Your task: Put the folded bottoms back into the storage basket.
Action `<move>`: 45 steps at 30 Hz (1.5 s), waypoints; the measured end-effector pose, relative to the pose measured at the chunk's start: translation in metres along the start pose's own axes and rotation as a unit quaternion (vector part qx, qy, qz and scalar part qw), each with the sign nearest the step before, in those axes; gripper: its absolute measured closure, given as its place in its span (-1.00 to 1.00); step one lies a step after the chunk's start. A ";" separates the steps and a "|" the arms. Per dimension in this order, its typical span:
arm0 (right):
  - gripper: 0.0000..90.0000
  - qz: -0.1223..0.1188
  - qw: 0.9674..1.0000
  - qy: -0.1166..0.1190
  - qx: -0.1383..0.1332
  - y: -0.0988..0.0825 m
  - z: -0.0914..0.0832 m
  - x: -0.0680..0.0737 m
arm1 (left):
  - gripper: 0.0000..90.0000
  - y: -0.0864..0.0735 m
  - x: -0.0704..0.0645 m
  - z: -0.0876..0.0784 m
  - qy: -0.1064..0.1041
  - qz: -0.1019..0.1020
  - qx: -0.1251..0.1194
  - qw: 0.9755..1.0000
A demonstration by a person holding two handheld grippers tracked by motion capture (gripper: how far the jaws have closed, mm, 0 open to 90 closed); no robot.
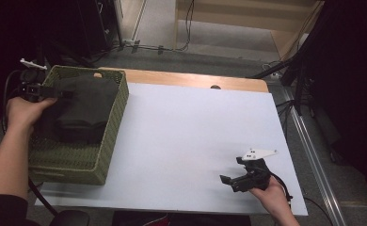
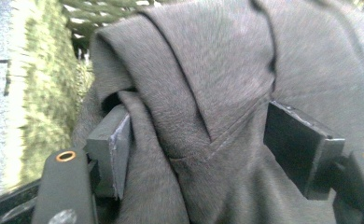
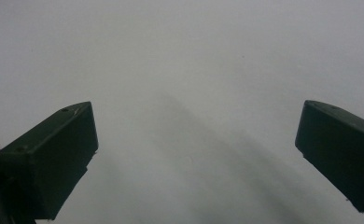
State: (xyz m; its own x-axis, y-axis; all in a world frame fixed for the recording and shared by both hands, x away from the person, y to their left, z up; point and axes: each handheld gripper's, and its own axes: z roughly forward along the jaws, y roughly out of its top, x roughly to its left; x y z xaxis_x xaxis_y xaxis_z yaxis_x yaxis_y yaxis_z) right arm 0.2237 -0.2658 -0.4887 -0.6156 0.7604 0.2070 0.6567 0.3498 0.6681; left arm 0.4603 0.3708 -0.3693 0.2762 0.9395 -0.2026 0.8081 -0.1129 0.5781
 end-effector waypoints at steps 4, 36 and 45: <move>-1.00 0.000 1.000 0.000 0.001 0.000 0.000 0.000 | -0.38 0.005 -0.002 -0.012 0.001 0.001 -0.004 1.000; -1.00 0.001 1.000 -0.001 0.000 0.000 0.000 -0.001 | 0.96 0.032 -0.076 0.012 -0.079 0.067 0.001 0.995; -1.00 0.002 1.000 -0.002 0.000 -0.001 -0.001 -0.001 | 0.96 0.035 -0.097 0.035 -0.073 0.071 -0.002 0.995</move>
State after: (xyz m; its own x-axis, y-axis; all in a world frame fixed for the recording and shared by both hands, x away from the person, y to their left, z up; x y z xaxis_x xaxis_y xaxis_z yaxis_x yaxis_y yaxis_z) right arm 0.2234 -0.2675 -0.4884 -0.6107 0.7643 0.2070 0.6597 0.3465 0.6669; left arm 0.4795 0.2646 -0.3570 0.4604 0.8569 -0.2318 0.7541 -0.2397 0.6115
